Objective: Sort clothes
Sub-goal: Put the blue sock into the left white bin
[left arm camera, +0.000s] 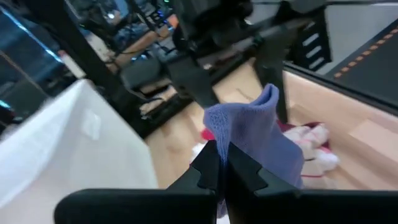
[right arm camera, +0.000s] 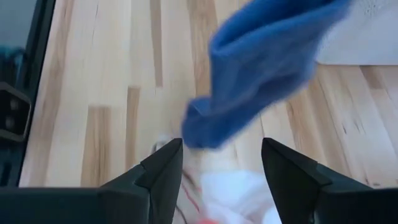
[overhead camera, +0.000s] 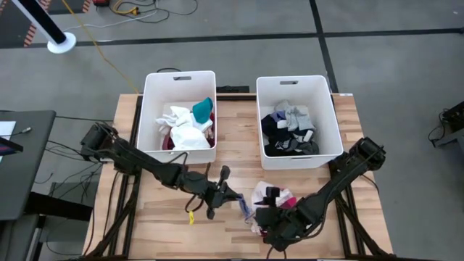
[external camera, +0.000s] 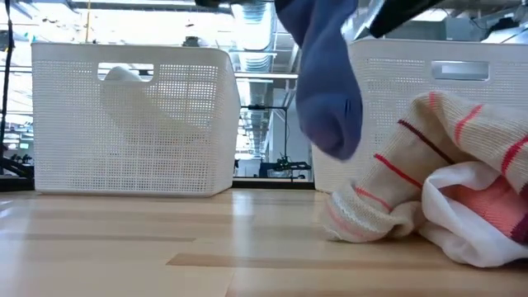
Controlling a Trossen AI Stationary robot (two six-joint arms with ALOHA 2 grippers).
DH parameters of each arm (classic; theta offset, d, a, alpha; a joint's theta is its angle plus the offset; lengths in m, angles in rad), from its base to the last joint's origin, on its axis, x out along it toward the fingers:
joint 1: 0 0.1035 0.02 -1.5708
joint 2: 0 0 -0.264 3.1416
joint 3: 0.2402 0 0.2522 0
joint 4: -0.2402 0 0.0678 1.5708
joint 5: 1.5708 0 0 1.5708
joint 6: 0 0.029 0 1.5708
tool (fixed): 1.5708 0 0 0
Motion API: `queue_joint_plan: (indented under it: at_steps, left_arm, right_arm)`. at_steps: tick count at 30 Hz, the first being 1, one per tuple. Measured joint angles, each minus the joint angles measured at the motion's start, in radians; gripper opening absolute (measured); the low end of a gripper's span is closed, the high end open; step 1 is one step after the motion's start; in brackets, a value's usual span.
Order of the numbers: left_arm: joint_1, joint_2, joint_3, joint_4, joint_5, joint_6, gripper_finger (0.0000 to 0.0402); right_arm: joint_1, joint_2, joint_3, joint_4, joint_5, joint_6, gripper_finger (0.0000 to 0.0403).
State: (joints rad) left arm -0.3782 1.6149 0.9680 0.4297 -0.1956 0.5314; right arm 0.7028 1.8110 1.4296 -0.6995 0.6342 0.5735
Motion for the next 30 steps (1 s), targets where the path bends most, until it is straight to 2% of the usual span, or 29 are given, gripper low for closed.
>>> queue_joint_plan:
  at_steps: [4, 10, 16, 21, 25, 30]
  left_arm:
    - [0.000, -0.030, 0.000, -0.009, -0.040, 0.048, 0.0001]
    - [0.000, -0.061, 0.000, -0.030, -0.062, 0.075, 0.0001]
    - [0.000, -0.078, 0.001, -0.038, -0.075, 0.102, 0.0001]
    - [0.000, -0.078, 0.031, -0.078, -0.080, 0.137, 0.0000]
    - [0.000, -0.079, 0.070, -0.131, -0.085, 0.156, 0.0000]
    - [-0.008, -0.078, 0.124, -0.225, -0.148, 0.225, 0.0000]
  right_arm:
    - [-0.022, 0.000, 0.000, 0.051, 0.009, -0.020, 0.0223]
    - [-0.026, 0.000, 0.000, 0.063, 0.161, -0.046, 0.0221]
    - [-0.042, 0.000, 0.000, 0.107, 0.206, -0.105, 0.0207]
    - [-0.069, 0.000, 0.000, 0.169, 0.207, -0.193, 0.0156]
    - [-0.086, 0.000, 0.000, 0.177, 0.228, -0.256, 0.0098]
    - [-0.098, 0.000, 0.018, 0.109, 0.233, -0.303, 0.0018]
